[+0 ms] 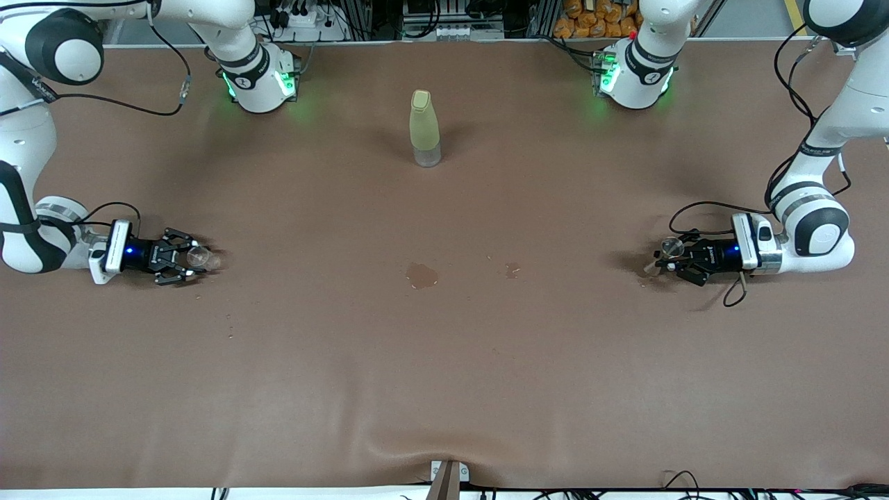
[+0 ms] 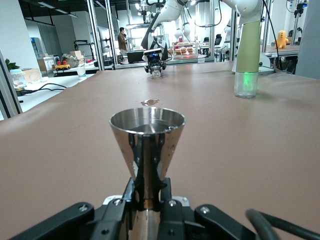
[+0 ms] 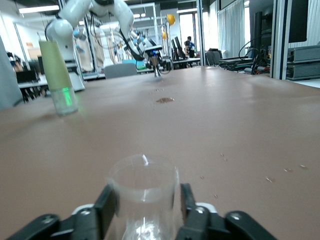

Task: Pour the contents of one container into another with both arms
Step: 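Lower the beaker with the right gripper while the left gripper lowers the jigger, then open the right gripper and retract it while the left gripper releases the jigger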

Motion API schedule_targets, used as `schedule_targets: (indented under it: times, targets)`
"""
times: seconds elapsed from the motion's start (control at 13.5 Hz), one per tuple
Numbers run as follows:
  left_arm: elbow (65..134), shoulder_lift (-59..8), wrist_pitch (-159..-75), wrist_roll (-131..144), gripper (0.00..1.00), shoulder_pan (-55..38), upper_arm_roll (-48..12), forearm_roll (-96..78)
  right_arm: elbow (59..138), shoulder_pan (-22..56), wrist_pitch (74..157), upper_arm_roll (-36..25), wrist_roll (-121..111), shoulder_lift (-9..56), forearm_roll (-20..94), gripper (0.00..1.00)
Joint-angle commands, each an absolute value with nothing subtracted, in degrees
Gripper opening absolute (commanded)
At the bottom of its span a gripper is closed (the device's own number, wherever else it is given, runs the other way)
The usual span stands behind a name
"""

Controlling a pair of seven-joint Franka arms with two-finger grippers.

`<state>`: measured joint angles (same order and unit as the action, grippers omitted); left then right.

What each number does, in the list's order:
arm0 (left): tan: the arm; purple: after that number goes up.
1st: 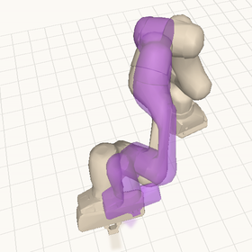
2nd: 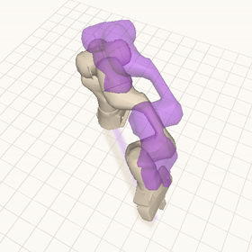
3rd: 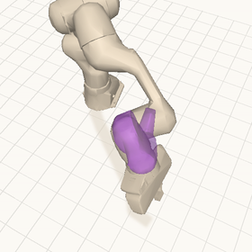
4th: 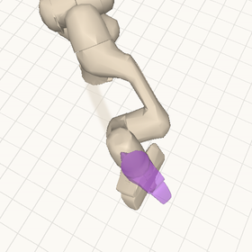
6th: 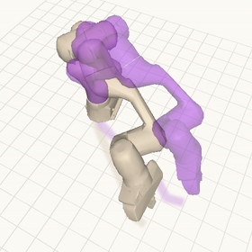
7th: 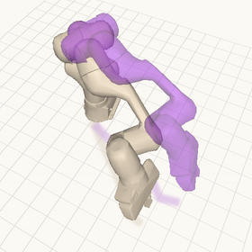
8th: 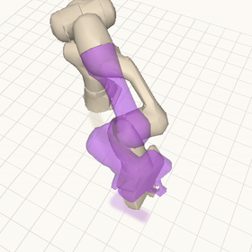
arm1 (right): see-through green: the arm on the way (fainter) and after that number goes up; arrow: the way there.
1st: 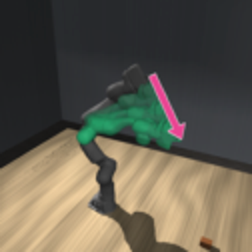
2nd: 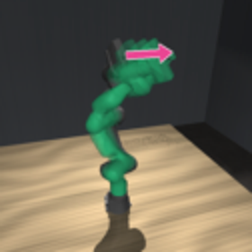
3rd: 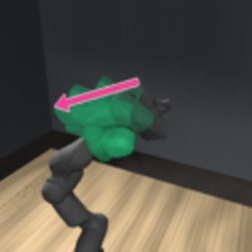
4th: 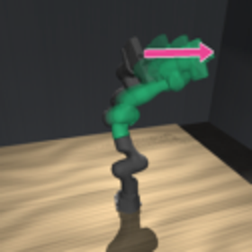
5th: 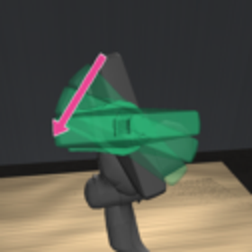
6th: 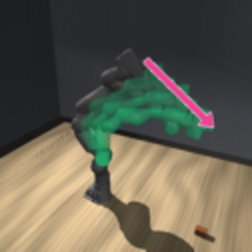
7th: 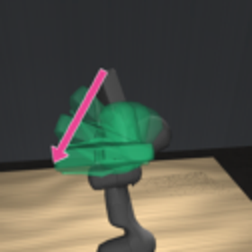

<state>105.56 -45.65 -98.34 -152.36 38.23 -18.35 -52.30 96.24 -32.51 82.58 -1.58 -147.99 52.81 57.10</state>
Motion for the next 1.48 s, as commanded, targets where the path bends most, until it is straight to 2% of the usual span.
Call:
schedule_targets:
  times: [0.0, 0.22, 0.37, 0.66, 0.81, 1.11, 1.33, 1.4]
  targets:
    - [103.2, -47.9, -97.6, -153.9, 0.0, 38.7, -18.9, -50.8, 94.1, -33.3, 78.8, -0.5, -141.6, 51.4, 55.5, 1.0]
    - [103.0, -48.2, -97.6, -154.0, 0.0, 38.7, -18.9, -50.4, 89.9, -32.8, 74.2, -0.7, -134.6, 50.5, 54.8, 1.0]
    - [103.0, -48.7, -97.6, -154.1, 0.0, 38.7, -18.9, -50.4, 85.8, -33.1, 71.5, -0.6, -124.2, 48.0, 49.8, 1.0]
    - [102.9, -49.0, -97.6, -154.1, 0.12, 38.7, -18.9, -50.4, 80.9, -30.2, 71.8, -0.5, -97.4, 36.9, 43.0, 1.0]
    - [102.9, -49.0, -97.6, -154.1, 0.21, 38.7, -18.9, -50.4, 81.1, -26.3, 73.6, -0.5, -82.8, 29.5, 39.8, 1.0]
    - [103.0, -49.1, -97.6, -154.1, 0.42, 38.7, -18.9, -50.4, 81.2, -17.9, 80.2, -0.5, -59.5, 20.5, 34.1, 1.0]
    - [102.9, -49.0, -97.6, -154.0, 0.57, 38.7, -18.9, -50.4, 81.5, -12.5, 81.6, -0.5, -40.4, 16.4, 27.4, 1.0]
    - [102.9, -49.0, -97.6, -153.9, 0.66, 38.7, -18.9, -50.4, 82.3, -11.3, 81.9, -0.4, -32.9, 15.4, 25.8, 1.0]
